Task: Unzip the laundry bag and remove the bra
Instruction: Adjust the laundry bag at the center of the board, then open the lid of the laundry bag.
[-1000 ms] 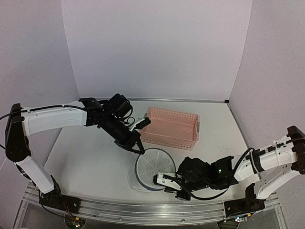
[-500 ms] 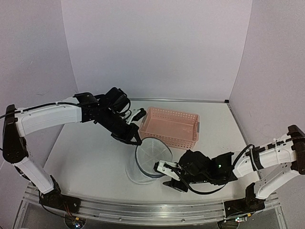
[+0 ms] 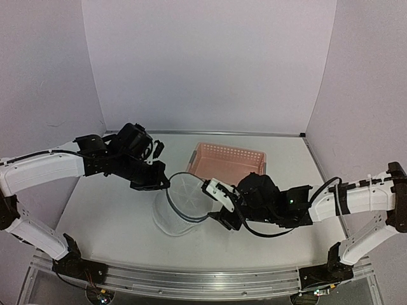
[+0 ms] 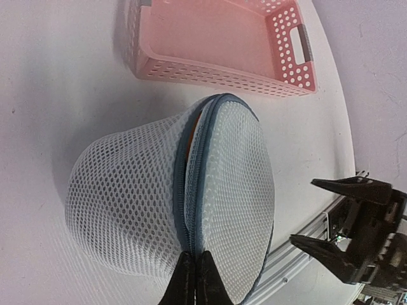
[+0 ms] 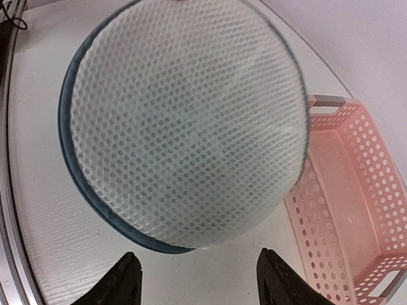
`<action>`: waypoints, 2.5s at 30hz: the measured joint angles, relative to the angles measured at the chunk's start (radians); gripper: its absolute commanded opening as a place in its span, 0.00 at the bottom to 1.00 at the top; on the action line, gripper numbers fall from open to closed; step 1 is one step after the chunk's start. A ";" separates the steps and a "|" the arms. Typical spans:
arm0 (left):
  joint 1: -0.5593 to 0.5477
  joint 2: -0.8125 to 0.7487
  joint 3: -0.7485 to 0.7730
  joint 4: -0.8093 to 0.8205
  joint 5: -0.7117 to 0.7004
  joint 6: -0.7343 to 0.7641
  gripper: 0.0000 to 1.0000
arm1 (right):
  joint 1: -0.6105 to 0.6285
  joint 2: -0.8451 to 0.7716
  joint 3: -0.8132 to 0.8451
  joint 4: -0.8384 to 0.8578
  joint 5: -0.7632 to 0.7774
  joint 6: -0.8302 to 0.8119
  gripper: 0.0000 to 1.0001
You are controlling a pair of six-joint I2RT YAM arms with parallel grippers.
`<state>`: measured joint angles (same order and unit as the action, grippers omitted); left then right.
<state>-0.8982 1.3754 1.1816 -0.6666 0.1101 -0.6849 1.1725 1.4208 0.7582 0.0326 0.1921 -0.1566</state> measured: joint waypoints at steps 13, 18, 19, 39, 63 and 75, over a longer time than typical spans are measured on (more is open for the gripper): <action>-0.001 -0.152 -0.218 0.224 -0.121 -0.295 0.00 | 0.002 -0.039 0.150 0.027 -0.031 -0.040 0.61; -0.002 -0.190 -0.252 0.266 -0.158 -0.363 0.00 | 0.031 -0.039 0.099 0.152 -0.080 -0.142 0.61; -0.002 -0.198 -0.260 0.277 -0.163 -0.372 0.00 | 0.041 -0.038 0.076 0.190 -0.080 -0.174 0.61; -0.002 -0.212 -0.295 0.328 -0.167 -0.419 0.00 | 0.092 0.204 0.061 0.478 0.031 -0.421 0.37; -0.002 -0.212 -0.295 0.328 -0.167 -0.417 0.00 | 0.092 0.284 0.076 0.528 0.134 -0.442 0.27; -0.002 -0.212 -0.295 0.328 -0.167 -0.417 0.00 | 0.092 0.284 0.075 0.535 0.159 -0.442 0.22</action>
<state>-0.9005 1.1629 0.8867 -0.3386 -0.0574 -1.1015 1.2640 1.7046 0.8330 0.5674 0.3511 -0.5987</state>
